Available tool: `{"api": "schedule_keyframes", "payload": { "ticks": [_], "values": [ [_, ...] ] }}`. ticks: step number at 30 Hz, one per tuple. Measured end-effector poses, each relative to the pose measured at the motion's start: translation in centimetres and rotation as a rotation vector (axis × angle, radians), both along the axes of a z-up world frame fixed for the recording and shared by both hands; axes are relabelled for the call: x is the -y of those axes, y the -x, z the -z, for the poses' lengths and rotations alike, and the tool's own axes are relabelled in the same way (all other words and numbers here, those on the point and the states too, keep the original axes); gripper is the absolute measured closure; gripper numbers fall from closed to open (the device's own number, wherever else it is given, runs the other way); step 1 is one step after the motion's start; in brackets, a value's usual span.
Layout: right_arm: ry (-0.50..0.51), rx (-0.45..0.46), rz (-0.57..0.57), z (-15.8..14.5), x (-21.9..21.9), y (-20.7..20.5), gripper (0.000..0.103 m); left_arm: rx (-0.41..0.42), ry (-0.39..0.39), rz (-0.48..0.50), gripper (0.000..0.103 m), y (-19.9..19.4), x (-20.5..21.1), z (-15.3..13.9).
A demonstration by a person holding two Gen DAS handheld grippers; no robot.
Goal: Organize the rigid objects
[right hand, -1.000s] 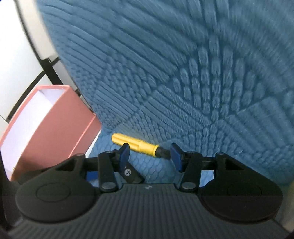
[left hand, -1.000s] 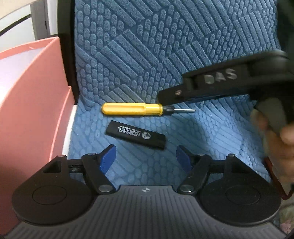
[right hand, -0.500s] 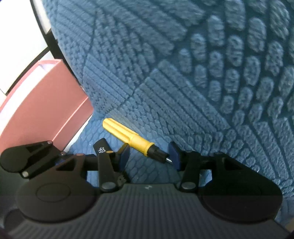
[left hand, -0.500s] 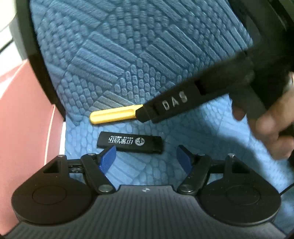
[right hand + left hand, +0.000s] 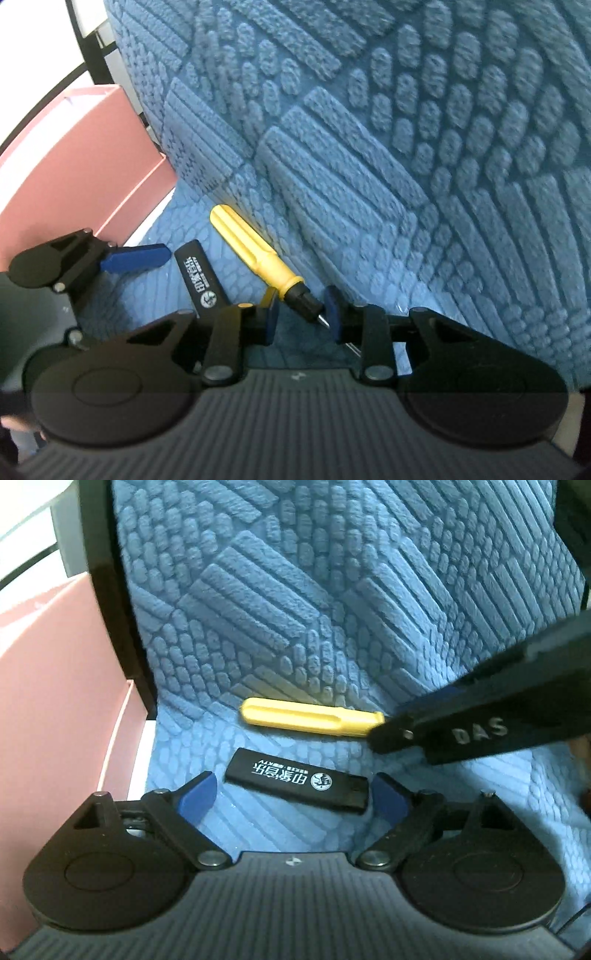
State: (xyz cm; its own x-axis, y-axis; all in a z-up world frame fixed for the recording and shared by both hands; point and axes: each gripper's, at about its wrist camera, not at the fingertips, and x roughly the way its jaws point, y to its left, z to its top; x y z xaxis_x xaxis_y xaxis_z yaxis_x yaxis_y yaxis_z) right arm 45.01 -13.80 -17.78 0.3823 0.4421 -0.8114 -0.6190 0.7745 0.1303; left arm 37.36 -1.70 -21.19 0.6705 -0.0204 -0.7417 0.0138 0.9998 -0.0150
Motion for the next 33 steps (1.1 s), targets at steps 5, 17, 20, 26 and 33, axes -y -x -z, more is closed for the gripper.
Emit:
{"api": "schedule_keyframes", "payload": {
  "ticks": [5,17,20,26,33],
  "values": [
    [-0.026,-0.022,0.038,0.5,1.6,0.0,0.072,0.031,-0.002,0.057,0.035,0.9,0.0,0.1],
    [0.012,0.03,0.053,0.8,2.8,2.7,0.073,0.0,0.052,0.027,0.081,2.8,0.3,-1.8],
    [0.031,0.036,0.069,0.6,1.7,2.9,0.074,-0.018,0.078,-0.018,0.088,3.0,-0.7,-2.1],
    [0.039,0.032,0.094,0.3,-0.4,3.4,0.074,-0.051,0.178,-0.051,0.09,3.6,-2.3,-2.6],
    [0.05,0.018,0.139,0.5,0.0,5.0,0.079,-0.086,0.19,-0.023,0.09,5.3,-1.7,-3.0]
  ]
}}
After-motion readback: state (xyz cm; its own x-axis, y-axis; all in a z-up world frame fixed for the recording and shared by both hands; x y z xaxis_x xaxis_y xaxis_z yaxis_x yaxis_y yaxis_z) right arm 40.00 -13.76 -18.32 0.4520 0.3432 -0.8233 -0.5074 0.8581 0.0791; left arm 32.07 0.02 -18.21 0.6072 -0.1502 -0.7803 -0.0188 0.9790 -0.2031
